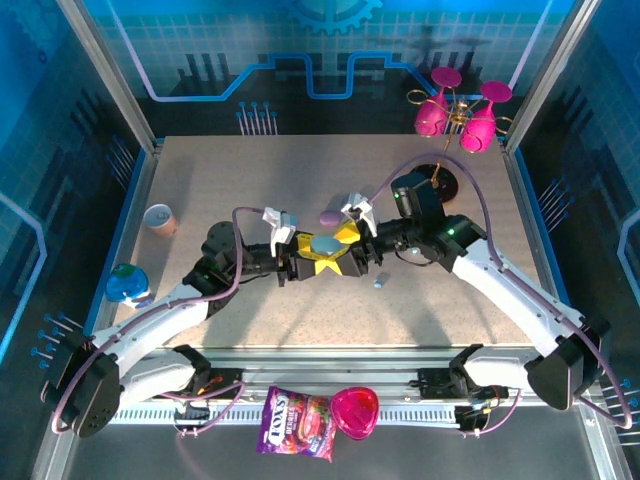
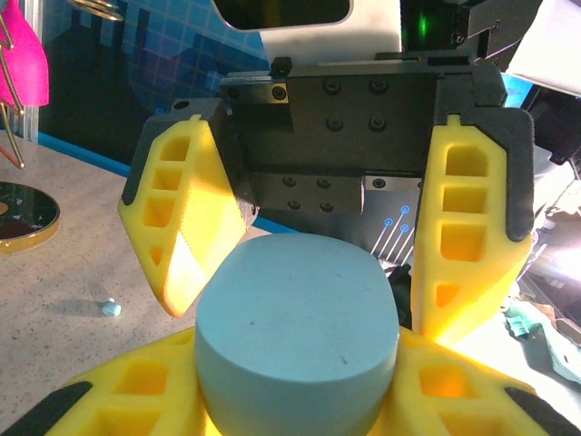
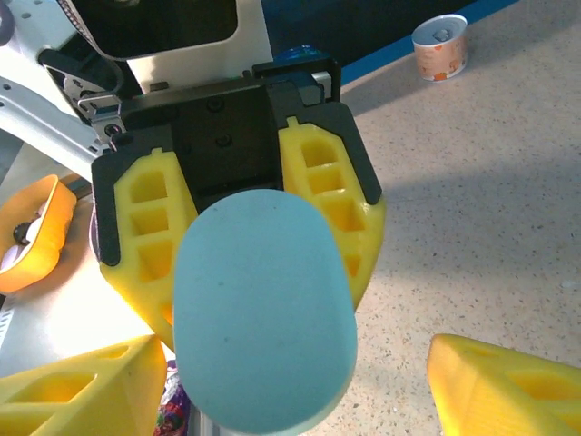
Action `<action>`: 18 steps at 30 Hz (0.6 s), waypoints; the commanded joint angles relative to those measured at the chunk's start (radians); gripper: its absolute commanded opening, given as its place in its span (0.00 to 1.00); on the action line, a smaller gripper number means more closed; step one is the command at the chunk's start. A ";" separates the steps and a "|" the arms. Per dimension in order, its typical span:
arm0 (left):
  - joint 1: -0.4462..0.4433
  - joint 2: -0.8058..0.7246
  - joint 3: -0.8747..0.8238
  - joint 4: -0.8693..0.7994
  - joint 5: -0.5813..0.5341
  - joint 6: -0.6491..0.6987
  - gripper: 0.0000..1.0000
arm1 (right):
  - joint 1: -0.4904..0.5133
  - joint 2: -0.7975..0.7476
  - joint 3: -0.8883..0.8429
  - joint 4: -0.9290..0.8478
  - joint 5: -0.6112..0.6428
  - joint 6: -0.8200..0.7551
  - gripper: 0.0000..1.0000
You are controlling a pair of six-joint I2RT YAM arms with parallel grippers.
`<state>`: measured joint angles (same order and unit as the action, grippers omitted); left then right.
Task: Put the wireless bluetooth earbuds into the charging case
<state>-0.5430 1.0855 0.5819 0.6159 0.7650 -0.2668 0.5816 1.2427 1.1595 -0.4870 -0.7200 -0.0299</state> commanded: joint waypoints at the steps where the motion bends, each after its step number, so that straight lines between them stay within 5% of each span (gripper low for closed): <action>1: 0.000 -0.011 0.024 0.027 0.075 0.025 0.17 | -0.033 0.012 0.029 -0.002 0.069 0.054 0.74; 8: 0.000 -0.017 0.018 0.003 0.079 0.055 0.17 | -0.092 0.007 0.015 0.056 -0.003 0.143 0.73; 18: 0.000 -0.015 0.009 0.020 0.097 0.100 0.17 | -0.110 0.018 0.029 0.057 0.070 0.209 0.72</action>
<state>-0.5385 1.0855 0.5819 0.5892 0.8185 -0.2146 0.4892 1.2568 1.1618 -0.4335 -0.6868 0.1421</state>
